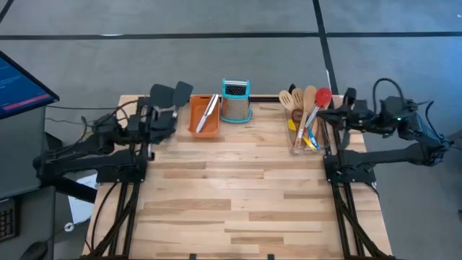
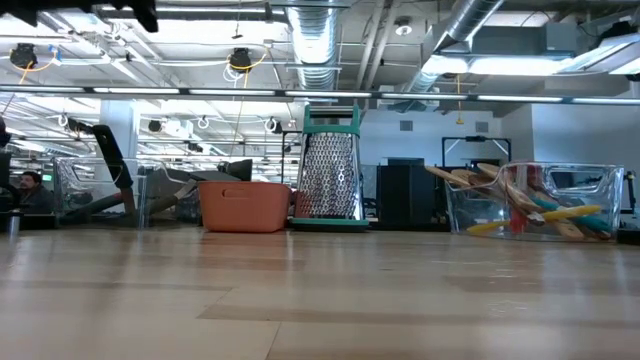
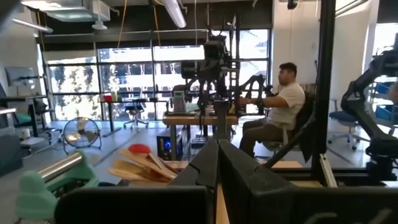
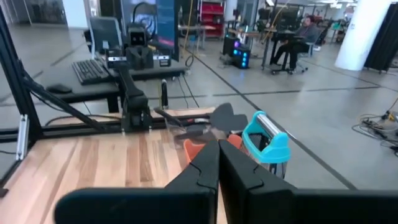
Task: Pick & Place Kitchen Items
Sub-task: Return to Home Position
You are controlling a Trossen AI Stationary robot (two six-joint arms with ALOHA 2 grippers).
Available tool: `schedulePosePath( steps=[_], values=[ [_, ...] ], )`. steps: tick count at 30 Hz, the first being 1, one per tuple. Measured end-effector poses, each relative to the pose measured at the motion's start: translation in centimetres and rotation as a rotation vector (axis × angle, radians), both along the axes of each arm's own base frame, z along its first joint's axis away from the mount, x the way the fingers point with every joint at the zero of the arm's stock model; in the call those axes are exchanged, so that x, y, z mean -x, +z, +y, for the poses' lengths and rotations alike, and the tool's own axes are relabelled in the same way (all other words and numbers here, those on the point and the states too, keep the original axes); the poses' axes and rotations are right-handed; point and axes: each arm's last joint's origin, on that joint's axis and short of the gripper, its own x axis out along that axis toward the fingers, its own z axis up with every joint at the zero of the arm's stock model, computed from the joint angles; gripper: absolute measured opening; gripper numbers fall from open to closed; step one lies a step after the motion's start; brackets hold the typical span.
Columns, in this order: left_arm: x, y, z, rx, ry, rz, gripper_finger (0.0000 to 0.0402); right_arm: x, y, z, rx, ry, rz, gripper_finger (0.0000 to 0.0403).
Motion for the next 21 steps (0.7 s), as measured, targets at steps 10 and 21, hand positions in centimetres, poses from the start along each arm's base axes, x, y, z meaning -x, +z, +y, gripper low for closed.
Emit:
schedulePosePath(
  steps=[10,21],
  values=[
    [3.7,-0.4,-1.1,0.04,-0.005,-0.021,0.0002,3.5,-0.7,0.3,0.0,-0.001,-0.096,0.0],
    [6.3,-1.3,-1.6,0.081,0.088,0.001,0.0002,6.3,-2.0,0.5,-0.071,-0.003,-0.172,0.0]
  ],
)
